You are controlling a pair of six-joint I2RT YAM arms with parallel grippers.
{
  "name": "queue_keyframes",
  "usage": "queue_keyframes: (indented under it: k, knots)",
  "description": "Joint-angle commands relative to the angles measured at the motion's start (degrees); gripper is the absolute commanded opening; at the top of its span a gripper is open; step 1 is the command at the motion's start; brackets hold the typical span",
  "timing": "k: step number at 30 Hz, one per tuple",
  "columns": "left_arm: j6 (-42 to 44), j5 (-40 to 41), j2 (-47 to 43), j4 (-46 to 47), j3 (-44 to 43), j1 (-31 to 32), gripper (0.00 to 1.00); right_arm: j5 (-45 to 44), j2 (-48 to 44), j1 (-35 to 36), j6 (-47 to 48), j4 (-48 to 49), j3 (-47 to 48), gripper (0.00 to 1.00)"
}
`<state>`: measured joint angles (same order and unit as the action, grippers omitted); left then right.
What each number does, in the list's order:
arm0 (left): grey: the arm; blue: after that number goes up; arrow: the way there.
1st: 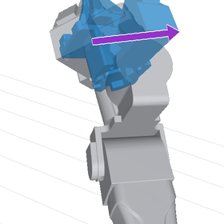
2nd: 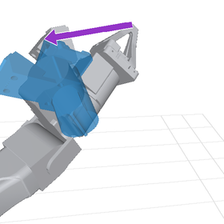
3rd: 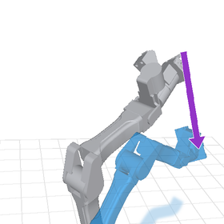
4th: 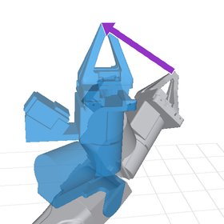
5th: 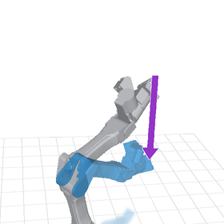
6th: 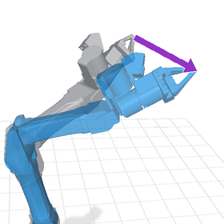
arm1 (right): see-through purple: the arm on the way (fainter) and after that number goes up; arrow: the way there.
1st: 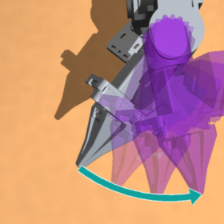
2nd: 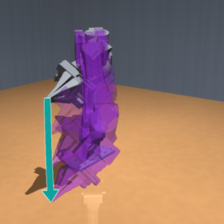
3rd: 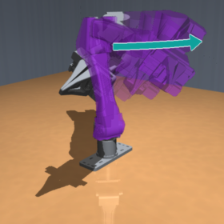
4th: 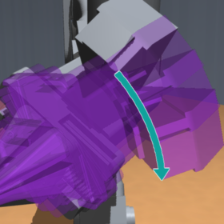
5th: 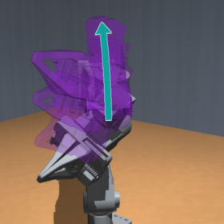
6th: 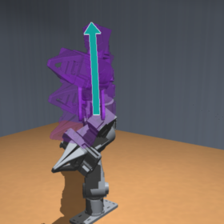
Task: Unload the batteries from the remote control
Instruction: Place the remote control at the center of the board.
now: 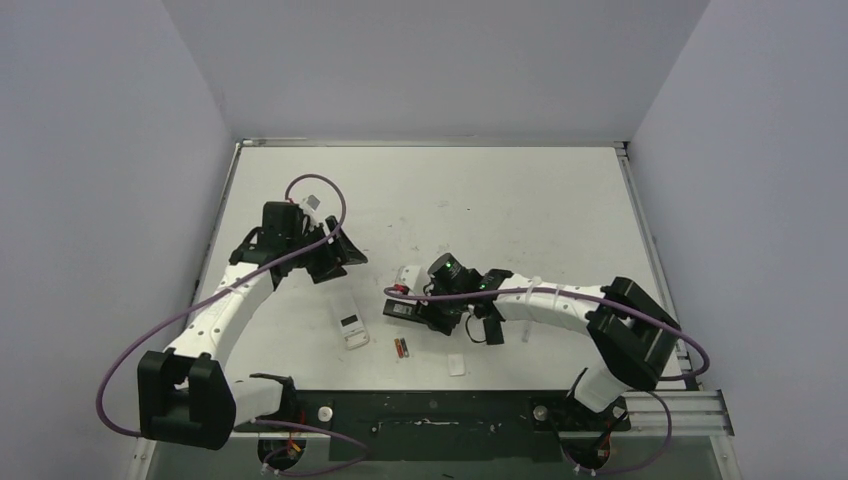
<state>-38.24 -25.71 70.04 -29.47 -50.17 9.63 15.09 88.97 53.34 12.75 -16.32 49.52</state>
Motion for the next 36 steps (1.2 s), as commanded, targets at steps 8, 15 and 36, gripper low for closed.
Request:
queue_keyframes:
  k: [8,15,36]
  knots:
    - [1.47,-5.02,-1.95,1.01,2.55,-1.71,0.61,3.58,9.18,-1.39,15.46,-4.97,8.32,0.31]
    - [1.75,-7.04,-1.33,1.87,3.30,-1.72,0.61,5.58,13.41,-3.63,18.95,-10.19,12.05,0.35]
    - [0.69,-6.58,-0.34,3.61,2.95,-1.72,0.60,4.16,-1.83,-6.09,9.51,-7.63,9.61,0.68]
